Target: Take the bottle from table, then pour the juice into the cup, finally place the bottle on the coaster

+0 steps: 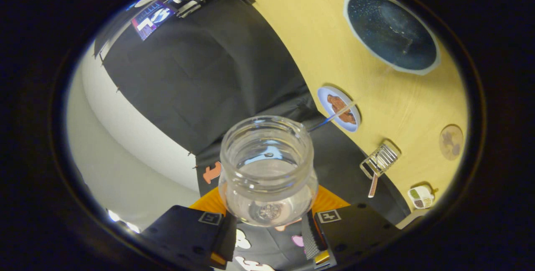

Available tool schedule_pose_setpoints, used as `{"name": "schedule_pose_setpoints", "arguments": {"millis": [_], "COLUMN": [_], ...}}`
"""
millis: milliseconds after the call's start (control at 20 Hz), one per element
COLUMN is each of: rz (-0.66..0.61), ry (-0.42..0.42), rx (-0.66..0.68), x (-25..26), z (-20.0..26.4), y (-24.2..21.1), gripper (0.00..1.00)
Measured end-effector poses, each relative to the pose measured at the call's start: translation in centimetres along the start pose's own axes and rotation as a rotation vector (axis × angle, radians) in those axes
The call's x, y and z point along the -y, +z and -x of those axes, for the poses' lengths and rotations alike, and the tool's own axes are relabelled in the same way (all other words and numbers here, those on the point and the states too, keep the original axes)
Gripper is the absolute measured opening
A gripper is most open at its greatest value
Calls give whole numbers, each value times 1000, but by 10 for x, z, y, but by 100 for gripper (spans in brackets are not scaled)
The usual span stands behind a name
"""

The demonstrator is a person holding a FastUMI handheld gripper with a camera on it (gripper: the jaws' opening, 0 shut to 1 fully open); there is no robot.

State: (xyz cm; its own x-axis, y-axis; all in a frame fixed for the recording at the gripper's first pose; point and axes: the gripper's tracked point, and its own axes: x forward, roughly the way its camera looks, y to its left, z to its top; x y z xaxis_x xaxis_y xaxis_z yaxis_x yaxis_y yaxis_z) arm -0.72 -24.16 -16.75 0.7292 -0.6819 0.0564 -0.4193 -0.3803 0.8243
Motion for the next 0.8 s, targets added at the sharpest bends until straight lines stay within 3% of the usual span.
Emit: {"name": "schedule_pose_setpoints", "arguments": {"millis": [250,400,800], "rz": [21,137,524], "ry": [-25,-129,-262], "rx": [-1,-25,-79], "x": [3,28,45], "z": [-1,0,14], "y": [0,-7,-3], "gripper": [67,67,67]}}
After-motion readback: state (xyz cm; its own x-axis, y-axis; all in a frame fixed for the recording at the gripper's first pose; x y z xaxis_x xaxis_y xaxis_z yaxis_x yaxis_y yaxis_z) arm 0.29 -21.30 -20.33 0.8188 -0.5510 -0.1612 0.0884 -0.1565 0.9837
